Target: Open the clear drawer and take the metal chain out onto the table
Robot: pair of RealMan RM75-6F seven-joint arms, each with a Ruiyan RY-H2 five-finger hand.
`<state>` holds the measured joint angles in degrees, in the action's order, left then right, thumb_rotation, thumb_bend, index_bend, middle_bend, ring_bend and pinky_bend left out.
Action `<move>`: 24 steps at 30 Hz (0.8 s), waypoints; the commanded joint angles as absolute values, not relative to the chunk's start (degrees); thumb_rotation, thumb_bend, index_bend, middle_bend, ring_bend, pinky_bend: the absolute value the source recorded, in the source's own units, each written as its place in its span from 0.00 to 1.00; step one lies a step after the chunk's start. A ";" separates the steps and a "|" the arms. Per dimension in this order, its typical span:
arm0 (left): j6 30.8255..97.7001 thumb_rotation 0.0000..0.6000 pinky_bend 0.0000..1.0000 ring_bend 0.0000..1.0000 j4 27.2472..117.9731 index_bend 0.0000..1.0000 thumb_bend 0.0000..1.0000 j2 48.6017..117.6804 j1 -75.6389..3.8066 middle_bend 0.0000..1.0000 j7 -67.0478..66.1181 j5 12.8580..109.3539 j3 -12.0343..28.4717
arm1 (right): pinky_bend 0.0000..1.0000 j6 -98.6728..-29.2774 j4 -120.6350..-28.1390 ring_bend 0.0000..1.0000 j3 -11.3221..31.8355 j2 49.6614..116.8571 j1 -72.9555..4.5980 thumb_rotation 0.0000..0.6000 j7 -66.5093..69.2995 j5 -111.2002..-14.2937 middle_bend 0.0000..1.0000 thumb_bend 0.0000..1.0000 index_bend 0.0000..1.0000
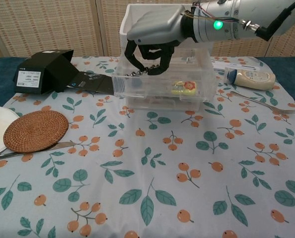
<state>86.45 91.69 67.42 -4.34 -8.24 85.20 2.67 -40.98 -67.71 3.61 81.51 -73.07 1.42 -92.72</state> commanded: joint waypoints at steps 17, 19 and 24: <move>86.43 1.00 0.09 0.12 92.80 0.15 0.17 66.66 -5.14 0.11 -8.46 86.46 2.86 | 1.00 -55.44 -87.16 0.97 5.14 65.56 -61.45 1.00 -3.70 -91.26 0.93 0.48 0.63; 86.37 1.00 0.09 0.12 92.85 0.15 0.17 66.65 -5.28 0.11 -8.54 86.63 2.88 | 1.00 -57.34 -89.60 0.97 4.47 63.97 -59.33 1.00 -4.14 -91.47 0.93 0.48 0.63; 86.47 1.00 0.09 0.12 93.07 0.15 0.17 66.65 -5.59 0.11 -8.55 87.08 3.01 | 1.00 -62.38 -94.74 0.97 1.71 60.63 -53.10 1.00 -5.73 -93.00 0.93 0.48 0.63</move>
<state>86.47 93.06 66.66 -5.58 -8.55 87.07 3.01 -59.92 -92.52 3.15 62.31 -55.71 -4.37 -92.12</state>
